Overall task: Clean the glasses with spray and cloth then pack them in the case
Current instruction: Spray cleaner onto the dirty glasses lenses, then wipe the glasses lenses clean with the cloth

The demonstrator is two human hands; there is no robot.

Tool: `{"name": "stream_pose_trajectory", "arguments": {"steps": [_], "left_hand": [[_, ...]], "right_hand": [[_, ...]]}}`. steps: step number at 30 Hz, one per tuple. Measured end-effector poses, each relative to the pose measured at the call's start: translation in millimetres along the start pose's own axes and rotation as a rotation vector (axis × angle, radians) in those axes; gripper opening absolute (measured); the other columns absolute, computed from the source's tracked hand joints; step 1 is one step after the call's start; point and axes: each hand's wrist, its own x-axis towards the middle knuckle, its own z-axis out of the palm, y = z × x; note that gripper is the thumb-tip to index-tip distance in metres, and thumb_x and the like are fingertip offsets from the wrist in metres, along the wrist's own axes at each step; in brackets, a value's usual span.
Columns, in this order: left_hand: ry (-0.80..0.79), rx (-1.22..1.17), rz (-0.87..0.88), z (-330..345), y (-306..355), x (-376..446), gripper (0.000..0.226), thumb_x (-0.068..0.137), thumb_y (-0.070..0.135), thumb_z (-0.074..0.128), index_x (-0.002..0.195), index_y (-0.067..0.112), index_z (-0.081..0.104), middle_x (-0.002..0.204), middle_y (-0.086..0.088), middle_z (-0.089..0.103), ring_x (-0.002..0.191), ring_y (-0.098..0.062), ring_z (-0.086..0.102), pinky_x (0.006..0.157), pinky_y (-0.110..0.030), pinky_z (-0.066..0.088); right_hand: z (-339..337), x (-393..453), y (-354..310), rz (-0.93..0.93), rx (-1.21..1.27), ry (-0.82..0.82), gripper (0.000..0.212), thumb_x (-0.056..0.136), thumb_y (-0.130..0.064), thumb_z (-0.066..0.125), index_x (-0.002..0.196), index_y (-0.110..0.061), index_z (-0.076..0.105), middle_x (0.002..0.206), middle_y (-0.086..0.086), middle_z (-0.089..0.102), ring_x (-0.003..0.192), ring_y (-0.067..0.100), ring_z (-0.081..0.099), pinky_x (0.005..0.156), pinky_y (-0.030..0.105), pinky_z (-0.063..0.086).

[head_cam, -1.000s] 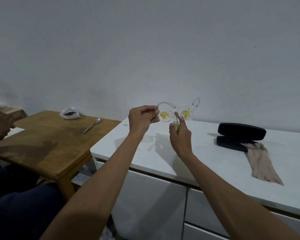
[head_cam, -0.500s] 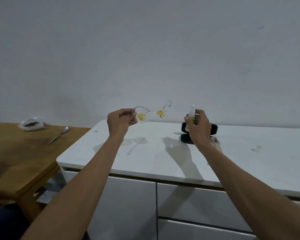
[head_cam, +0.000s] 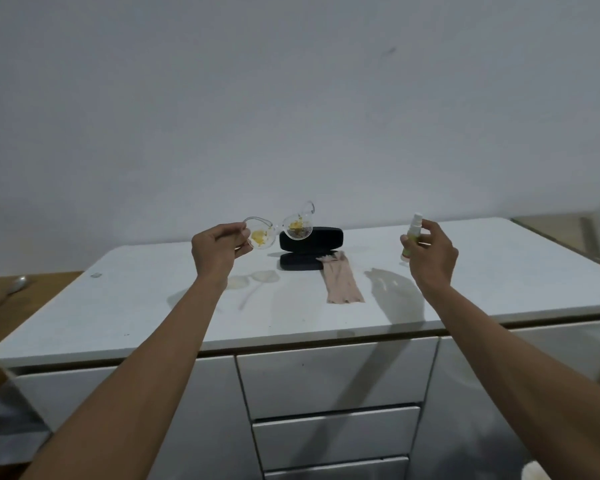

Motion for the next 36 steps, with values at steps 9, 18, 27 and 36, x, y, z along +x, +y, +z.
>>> {"name": "stream_pose_trajectory", "arguments": {"steps": [9,18,27,36], "left_hand": [[-0.02,0.002,-0.029,17,-9,-7,0.016,0.082,-0.005,0.079,0.098,-0.004,0.077,0.088,-0.009,0.077,0.077,-0.023,0.074,0.075,-0.033,0.064],[-0.014,0.008,-0.028,9,-9,-4,0.014,0.081,-0.004,0.079,0.096,-0.003,0.077,0.086,-0.007,0.077,0.074,-0.022,0.072,0.075,-0.033,0.064],[-0.01,-0.016,-0.036,-3,-9,-4,0.014,0.081,-0.004,0.08,0.094,-0.001,0.078,0.087,-0.008,0.077,0.078,-0.023,0.073,0.079,-0.038,0.064],[0.0,-0.01,-0.052,-18,-15,-6,0.016,0.081,-0.002,0.08,0.097,-0.002,0.077,0.091,-0.011,0.077,0.081,-0.027,0.074,0.081,-0.039,0.064]], "right_hand": [[-15,-1,46,0.059,-0.125,-0.024,0.029,0.089,-0.018,0.073,0.117,-0.023,0.067,0.094,0.002,0.073,0.091,0.032,0.072,0.092,0.046,0.056],[-7,-7,22,-0.178,-0.315,0.143,0.054,0.088,-0.025,0.074,0.138,-0.015,0.056,0.131,0.009,0.062,0.126,0.032,0.049,0.091,0.034,0.042],[42,-20,-16,-0.397,-0.383,-0.407,0.028,0.09,-0.019,0.073,0.118,-0.017,0.073,0.109,-0.002,0.075,0.102,0.017,0.065,0.094,0.042,0.055],[61,-31,-19,-0.305,-0.81,-0.889,0.032,0.094,-0.018,0.061,0.122,-0.024,0.075,0.131,0.006,0.067,0.124,0.026,0.06,0.098,0.032,0.047]]}}
